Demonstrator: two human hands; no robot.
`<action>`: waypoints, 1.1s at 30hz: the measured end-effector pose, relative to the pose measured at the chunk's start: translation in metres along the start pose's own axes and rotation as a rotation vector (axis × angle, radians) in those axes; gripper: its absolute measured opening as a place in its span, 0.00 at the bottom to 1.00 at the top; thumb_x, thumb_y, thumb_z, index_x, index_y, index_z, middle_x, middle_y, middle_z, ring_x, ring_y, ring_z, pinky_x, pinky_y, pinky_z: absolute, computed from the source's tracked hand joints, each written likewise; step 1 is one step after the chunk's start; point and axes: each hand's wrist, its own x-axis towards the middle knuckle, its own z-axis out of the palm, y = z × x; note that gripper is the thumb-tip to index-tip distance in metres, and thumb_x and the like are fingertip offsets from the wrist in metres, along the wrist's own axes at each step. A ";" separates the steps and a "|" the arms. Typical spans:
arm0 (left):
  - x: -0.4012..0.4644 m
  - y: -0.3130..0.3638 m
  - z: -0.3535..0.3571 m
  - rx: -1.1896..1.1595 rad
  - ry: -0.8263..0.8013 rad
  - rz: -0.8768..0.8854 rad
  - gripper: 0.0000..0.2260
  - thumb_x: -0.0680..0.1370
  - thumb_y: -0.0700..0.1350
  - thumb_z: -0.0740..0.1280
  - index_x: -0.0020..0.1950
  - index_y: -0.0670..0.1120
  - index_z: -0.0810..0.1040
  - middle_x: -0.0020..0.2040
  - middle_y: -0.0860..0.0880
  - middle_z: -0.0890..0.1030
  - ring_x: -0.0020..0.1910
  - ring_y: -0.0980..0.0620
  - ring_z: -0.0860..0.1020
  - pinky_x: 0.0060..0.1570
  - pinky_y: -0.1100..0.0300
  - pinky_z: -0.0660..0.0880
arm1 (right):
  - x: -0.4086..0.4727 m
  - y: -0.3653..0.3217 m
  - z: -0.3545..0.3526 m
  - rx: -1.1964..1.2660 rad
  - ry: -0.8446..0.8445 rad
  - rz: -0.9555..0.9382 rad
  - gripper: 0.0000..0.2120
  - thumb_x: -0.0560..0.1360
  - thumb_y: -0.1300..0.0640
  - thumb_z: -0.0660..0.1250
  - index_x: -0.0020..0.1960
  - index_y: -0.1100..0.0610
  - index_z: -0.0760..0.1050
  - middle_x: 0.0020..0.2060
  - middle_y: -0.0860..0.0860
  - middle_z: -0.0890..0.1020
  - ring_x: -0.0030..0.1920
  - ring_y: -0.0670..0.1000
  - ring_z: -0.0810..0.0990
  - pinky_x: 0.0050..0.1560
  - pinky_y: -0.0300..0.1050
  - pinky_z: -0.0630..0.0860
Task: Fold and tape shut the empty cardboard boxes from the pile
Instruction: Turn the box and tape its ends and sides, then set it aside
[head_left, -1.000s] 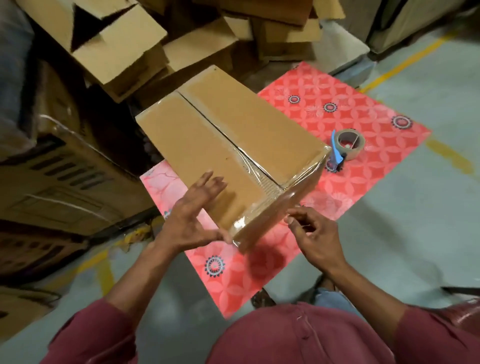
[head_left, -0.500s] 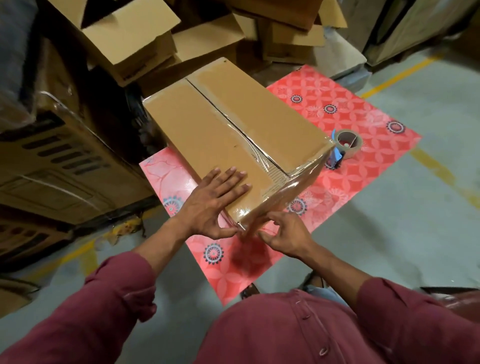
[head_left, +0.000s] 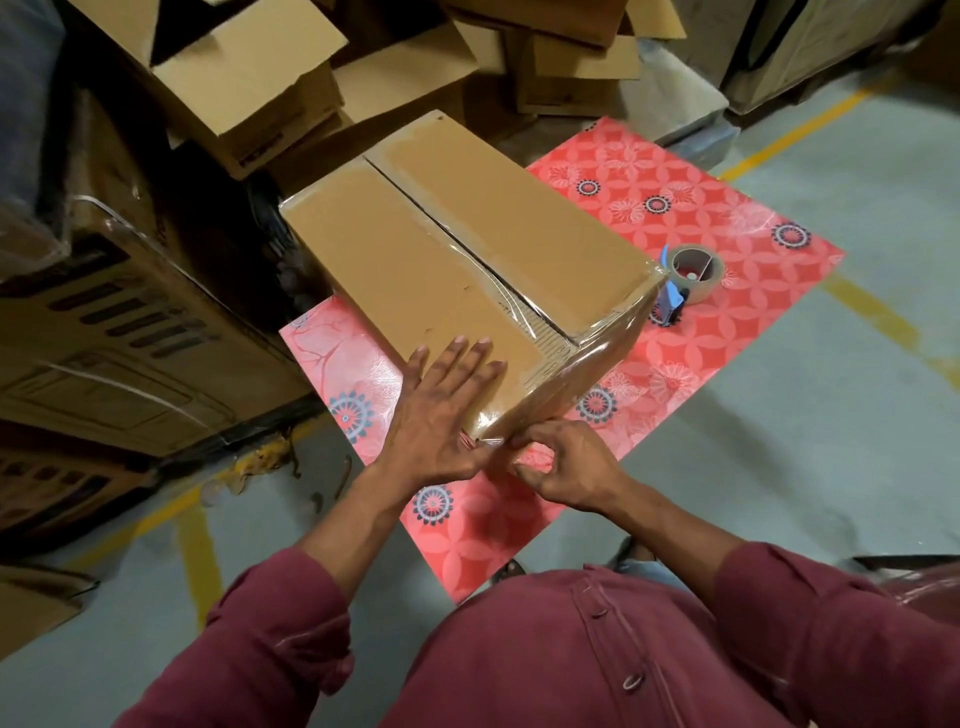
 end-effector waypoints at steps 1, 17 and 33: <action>-0.001 -0.001 0.001 0.019 0.015 0.016 0.43 0.72 0.63 0.75 0.83 0.50 0.65 0.84 0.48 0.61 0.83 0.46 0.57 0.77 0.33 0.54 | -0.001 -0.002 -0.001 -0.016 0.031 -0.051 0.10 0.71 0.46 0.71 0.50 0.48 0.83 0.44 0.43 0.86 0.47 0.50 0.84 0.46 0.52 0.81; -0.030 -0.013 0.042 0.087 0.273 0.351 0.17 0.75 0.53 0.79 0.63 0.51 0.85 0.77 0.34 0.69 0.78 0.37 0.68 0.66 0.21 0.63 | -0.009 -0.025 -0.018 -0.407 0.370 -0.322 0.29 0.77 0.45 0.67 0.75 0.55 0.73 0.78 0.62 0.65 0.79 0.62 0.64 0.77 0.64 0.60; -0.016 0.012 0.008 -0.214 0.283 -0.032 0.25 0.81 0.53 0.70 0.73 0.39 0.77 0.76 0.39 0.72 0.78 0.41 0.69 0.71 0.30 0.65 | 0.022 -0.007 -0.014 -0.330 0.454 -0.236 0.32 0.84 0.48 0.59 0.82 0.63 0.56 0.81 0.62 0.57 0.83 0.61 0.52 0.77 0.73 0.53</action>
